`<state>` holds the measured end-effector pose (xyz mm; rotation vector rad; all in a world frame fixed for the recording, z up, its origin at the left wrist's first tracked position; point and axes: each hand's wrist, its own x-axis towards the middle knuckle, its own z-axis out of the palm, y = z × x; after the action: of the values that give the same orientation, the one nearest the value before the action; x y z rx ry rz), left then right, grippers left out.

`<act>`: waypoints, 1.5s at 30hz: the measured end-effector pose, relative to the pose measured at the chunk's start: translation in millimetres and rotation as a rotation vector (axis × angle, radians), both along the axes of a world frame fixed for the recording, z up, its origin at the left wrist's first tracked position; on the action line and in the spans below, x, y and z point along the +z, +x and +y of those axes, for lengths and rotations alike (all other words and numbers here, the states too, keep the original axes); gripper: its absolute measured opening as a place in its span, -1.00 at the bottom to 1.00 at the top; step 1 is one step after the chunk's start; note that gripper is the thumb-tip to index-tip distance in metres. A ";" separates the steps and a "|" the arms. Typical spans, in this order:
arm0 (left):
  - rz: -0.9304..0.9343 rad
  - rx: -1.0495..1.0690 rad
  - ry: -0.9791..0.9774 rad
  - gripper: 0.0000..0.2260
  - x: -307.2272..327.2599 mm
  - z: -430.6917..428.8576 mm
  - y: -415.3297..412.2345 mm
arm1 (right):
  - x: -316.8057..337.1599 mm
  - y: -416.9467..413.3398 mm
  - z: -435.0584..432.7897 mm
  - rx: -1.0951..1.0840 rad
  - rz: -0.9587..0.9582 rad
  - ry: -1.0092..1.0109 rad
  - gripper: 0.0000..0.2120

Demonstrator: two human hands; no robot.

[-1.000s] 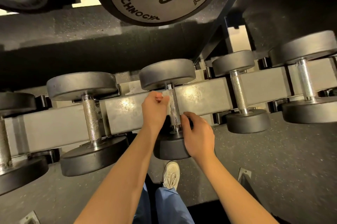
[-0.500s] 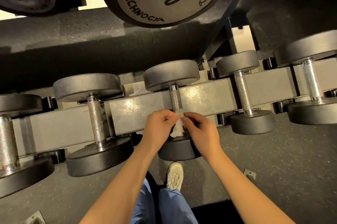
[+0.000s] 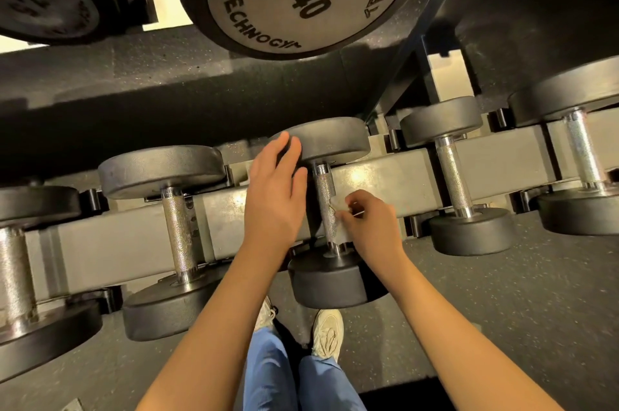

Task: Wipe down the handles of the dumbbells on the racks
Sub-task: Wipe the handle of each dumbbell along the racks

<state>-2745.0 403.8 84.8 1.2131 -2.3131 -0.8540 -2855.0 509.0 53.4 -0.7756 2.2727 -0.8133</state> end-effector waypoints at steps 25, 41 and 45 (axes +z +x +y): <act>0.005 -0.170 0.111 -0.54 -0.8 -13.3 18.5 | 9.5 2.5 -23.9 -0.008 0.065 0.084 -0.88; 0.021 -0.242 0.079 -0.53 -13.1 -23.8 26.0 | 10.1 10.5 3.6 0.007 0.079 0.263 -0.90; 0.024 -0.253 0.073 -0.53 -13.9 -24.5 27.2 | 5.8 12.2 -13.3 -0.135 0.066 0.045 -0.87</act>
<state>-2717.8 379.3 70.8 0.9441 -2.4694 -1.0406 -2842.8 495.6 59.2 -0.6431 2.4149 -0.8051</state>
